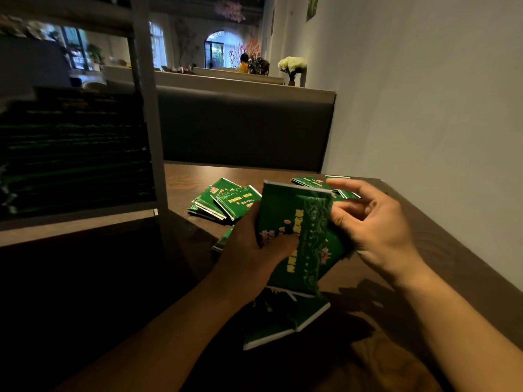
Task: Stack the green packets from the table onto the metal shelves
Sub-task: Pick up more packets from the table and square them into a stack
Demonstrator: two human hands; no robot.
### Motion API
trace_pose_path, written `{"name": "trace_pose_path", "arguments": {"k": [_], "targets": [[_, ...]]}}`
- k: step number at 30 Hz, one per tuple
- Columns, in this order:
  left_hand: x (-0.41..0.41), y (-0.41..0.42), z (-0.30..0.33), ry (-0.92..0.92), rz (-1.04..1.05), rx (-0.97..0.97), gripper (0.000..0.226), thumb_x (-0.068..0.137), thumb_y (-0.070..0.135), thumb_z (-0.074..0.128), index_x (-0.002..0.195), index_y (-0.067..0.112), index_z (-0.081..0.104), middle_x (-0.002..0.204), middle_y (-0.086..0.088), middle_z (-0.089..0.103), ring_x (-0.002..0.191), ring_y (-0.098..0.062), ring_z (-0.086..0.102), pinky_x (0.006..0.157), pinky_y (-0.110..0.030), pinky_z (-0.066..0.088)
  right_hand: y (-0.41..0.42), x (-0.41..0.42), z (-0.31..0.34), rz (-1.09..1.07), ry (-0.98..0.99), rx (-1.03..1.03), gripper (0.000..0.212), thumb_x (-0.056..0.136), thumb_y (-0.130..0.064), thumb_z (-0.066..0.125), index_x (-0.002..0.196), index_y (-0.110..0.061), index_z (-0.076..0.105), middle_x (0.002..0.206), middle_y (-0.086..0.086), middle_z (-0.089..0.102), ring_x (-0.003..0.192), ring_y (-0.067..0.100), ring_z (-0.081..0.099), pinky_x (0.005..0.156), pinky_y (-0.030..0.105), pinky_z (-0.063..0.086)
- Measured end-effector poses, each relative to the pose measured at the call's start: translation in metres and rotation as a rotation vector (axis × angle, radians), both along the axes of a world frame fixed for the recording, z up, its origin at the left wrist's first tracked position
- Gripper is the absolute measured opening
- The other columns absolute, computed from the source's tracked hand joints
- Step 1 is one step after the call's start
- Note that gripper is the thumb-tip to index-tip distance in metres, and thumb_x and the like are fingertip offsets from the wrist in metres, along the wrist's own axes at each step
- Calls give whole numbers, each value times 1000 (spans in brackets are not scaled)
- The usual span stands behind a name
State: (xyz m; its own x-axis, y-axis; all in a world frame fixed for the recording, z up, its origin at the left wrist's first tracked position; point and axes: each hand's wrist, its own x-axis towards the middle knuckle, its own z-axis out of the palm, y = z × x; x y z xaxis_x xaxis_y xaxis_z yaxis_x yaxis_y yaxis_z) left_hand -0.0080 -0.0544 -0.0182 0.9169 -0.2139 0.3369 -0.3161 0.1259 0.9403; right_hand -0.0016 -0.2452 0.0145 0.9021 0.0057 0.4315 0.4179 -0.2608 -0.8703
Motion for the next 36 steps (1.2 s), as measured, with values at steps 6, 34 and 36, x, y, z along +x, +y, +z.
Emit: {"name": "trace_pose_path", "arguments": {"k": [6, 34, 36], "targets": [[-2, -6, -5, -48, 61, 89, 32, 83, 25, 71, 102, 42, 52, 99, 16, 68, 92, 4, 65, 70, -16, 54, 13, 5, -13, 39, 74, 248, 37, 93, -43, 52, 125, -26, 58, 119, 8, 65, 94, 17, 69, 69, 32, 59], [5, -3, -6, -5, 177, -27, 59, 86, -6, 49, 118, 43, 46, 114, 16, 59, 99, 2, 59, 68, -16, 52, 38, -3, -35, 160, 134, -21, 48, 80, -26, 64, 122, -37, 46, 116, -4, 65, 109, 11, 63, 93, 40, 53], [4, -5, -10, 38, 150, -9, 57, 86, -7, 48, 117, 40, 46, 109, 13, 62, 92, 4, 61, 67, -14, 51, 40, -1, -40, 151, 188, -168, 56, 73, -38, 61, 127, -35, 45, 128, 0, 57, 114, 16, 59, 96, 48, 49]]}}
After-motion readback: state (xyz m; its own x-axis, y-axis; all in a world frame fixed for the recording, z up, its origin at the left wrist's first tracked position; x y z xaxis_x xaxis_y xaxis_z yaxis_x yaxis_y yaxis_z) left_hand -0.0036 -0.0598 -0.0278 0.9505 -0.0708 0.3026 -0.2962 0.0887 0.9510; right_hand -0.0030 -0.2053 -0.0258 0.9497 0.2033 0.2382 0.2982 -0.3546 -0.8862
